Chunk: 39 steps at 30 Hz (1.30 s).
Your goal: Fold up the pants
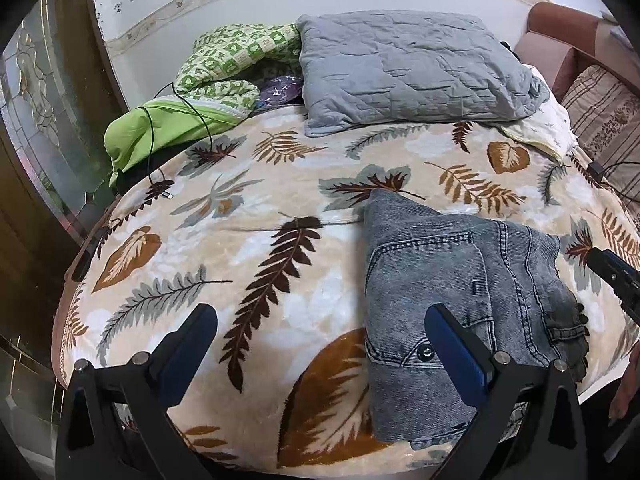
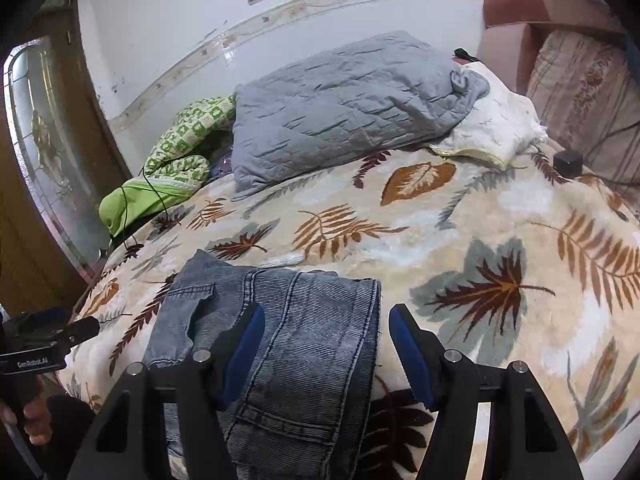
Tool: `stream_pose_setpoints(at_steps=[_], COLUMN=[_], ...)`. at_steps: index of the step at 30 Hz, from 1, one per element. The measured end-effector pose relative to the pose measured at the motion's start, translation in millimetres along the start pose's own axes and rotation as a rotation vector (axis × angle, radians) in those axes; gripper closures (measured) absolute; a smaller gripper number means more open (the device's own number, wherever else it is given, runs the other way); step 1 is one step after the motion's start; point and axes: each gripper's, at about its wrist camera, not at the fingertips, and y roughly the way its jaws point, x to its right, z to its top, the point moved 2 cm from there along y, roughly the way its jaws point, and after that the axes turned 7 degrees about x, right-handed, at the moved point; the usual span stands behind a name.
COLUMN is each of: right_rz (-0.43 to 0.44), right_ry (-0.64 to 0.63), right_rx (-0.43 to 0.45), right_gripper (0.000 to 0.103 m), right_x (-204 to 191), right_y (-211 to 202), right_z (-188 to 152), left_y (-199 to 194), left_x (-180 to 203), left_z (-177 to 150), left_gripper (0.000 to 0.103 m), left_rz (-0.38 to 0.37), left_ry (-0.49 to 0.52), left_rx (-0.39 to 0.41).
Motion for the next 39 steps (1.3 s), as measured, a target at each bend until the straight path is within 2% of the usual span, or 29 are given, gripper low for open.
stream_pose_setpoints(at_steps=[39], right_rz=[0.007], right_ry=[-0.026], right_rx=[-0.014], right_gripper=[0.035], right_x=[-7.4], right_y=[8.7], right_z=[-1.7], left_y=[9.1], left_x=[-6.7], left_z=[3.3], left_gripper=[0.000], left_rz=[0.006], left_ry=[-0.012], left_rx=[-0.004])
